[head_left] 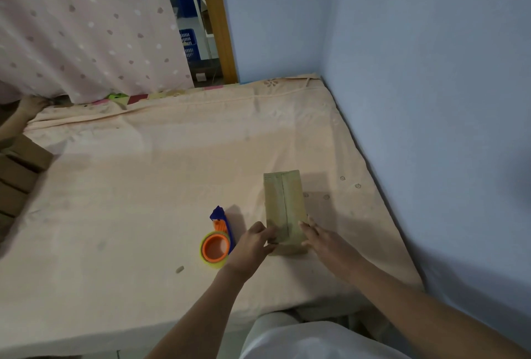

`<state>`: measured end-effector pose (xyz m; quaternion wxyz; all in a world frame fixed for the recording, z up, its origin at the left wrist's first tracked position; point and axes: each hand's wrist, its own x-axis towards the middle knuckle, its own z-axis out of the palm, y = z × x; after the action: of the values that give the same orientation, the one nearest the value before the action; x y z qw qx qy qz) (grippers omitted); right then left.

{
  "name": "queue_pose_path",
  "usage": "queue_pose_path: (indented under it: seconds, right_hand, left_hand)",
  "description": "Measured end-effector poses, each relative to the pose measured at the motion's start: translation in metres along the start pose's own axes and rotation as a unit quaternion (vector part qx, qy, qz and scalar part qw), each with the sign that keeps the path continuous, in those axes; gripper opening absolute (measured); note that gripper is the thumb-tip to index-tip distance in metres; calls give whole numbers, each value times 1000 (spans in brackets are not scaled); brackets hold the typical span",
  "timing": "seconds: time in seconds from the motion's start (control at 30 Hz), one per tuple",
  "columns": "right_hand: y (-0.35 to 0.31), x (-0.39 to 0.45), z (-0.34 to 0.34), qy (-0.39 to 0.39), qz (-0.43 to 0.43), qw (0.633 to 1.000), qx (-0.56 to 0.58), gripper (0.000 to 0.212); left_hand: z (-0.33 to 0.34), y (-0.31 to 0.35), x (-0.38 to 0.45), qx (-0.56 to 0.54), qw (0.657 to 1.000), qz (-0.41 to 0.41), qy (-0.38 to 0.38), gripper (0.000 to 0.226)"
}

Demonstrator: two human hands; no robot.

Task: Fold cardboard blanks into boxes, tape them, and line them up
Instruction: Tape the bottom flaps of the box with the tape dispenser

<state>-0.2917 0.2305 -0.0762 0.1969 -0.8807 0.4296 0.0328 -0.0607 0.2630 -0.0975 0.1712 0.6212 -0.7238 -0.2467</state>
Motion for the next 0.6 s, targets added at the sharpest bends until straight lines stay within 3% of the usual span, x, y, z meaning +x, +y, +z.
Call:
queue_pose_path:
  seconds: [0.3,0.47,0.6]
  right_hand:
    - [6,-3,-1,-16,7,1000,-2,81]
    - [-4,-4,-12,-9,36,997,63,71]
    - [-12,8,-16,-10,48,994,101,58]
  left_hand:
    - [-2,-7,2,14,1000,22,-8,9]
    - [-9,-4,5,-4,998,42,-50,30]
    - [-8,-1,11,36,998,36,-39,24]
